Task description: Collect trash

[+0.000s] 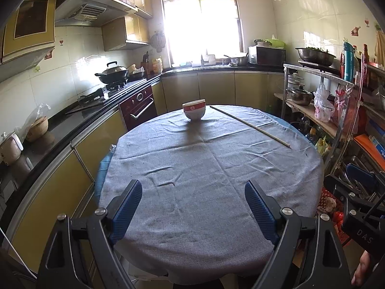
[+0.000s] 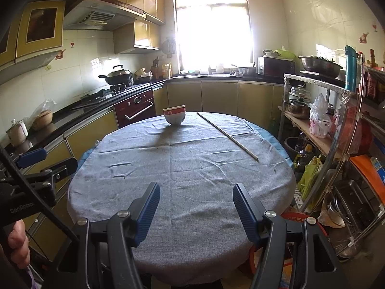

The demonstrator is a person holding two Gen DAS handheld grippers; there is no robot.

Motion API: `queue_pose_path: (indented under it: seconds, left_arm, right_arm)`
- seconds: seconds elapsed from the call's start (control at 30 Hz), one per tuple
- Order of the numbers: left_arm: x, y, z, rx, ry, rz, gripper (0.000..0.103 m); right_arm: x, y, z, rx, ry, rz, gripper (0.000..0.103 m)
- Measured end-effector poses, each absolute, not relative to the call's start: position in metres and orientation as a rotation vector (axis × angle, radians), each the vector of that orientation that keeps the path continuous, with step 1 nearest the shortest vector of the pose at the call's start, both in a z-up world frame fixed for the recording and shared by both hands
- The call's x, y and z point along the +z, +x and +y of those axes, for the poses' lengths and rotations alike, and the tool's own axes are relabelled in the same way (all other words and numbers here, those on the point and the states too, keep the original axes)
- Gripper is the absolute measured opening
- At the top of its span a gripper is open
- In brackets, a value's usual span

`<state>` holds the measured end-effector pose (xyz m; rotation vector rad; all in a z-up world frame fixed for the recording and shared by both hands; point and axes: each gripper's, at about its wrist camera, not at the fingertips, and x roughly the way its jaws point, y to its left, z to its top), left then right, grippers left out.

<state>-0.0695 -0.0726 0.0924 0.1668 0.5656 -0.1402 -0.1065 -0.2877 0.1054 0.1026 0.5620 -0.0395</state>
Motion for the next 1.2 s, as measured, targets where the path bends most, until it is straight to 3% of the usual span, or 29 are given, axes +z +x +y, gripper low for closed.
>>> queue_pose_path:
  seconds: [1.2]
  left_arm:
    - [0.094,-0.075,-0.055,-0.126,0.145,0.551,0.087]
  right_arm:
    - [0.111,-0.111,-0.27,-0.053,0.068,0.559,0.067]
